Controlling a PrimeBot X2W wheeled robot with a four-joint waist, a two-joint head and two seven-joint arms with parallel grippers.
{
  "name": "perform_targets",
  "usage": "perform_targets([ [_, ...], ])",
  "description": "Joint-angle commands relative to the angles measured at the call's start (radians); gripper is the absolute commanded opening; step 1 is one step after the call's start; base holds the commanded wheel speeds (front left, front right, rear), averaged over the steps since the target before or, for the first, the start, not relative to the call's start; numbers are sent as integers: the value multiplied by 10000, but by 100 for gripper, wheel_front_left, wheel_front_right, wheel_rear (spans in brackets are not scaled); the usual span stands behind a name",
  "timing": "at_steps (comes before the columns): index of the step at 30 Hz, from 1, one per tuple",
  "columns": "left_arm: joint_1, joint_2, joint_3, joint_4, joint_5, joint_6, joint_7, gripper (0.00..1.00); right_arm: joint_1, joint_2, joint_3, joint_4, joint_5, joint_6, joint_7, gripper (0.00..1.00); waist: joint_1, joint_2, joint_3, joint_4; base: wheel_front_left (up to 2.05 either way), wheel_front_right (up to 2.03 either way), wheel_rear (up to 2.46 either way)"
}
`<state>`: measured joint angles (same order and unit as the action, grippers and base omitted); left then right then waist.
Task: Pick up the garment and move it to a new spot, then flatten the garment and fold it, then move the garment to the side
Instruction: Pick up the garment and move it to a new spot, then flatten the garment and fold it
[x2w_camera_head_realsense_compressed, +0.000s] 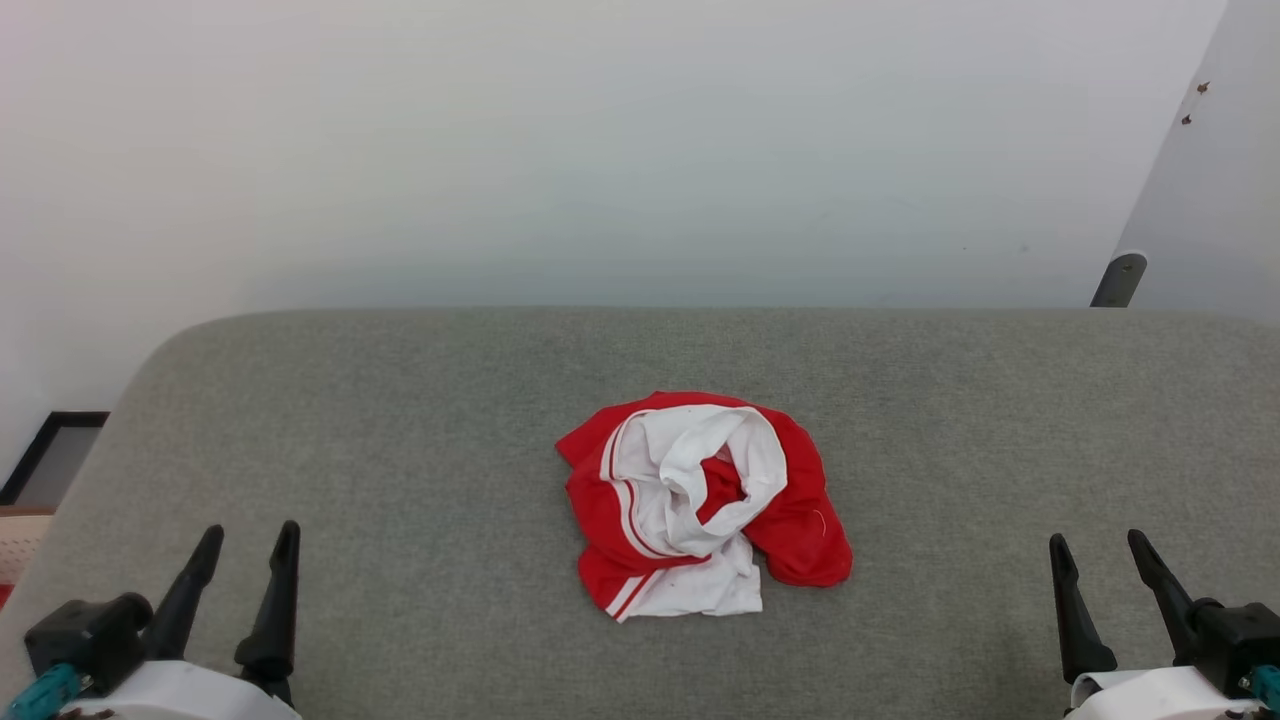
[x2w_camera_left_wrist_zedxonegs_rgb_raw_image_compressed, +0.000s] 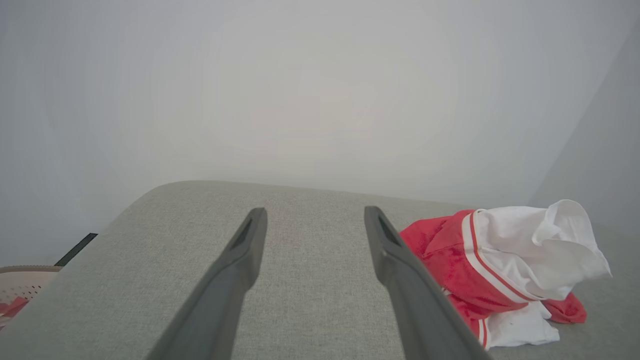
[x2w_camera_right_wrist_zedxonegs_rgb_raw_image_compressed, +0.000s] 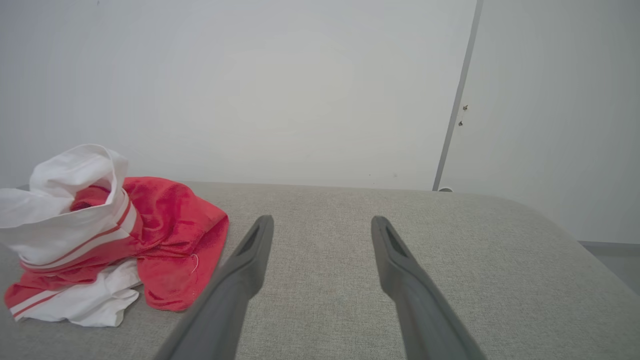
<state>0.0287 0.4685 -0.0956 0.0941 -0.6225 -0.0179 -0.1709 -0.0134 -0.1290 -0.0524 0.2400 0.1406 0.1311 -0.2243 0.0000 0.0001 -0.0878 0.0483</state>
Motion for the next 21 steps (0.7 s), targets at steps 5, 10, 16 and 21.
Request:
perform_targets([
  [5,-17,84,-113,-153,-79,-78,213,100,-131,-8,105,-14,41,-6,8,100,0,-1,88,-66,0,0,0],
  [10,-680,381,-537,-774,-184,-300,1303,100,-234,0,131,-20,55,-6,26,100,0,-1,262,-180,0,0,0],
  [16,-2251,766,-1257,-1478,-600,-675,3369,100,-453,61,72,61,73,-6,-57,100,0,-1,489,-379,0,0,0],
  [21,-3741,749,-1988,-1423,-1089,-823,5148,100,-620,180,92,179,69,-6,-139,100,0,-1,703,-663,0,0,0],
])
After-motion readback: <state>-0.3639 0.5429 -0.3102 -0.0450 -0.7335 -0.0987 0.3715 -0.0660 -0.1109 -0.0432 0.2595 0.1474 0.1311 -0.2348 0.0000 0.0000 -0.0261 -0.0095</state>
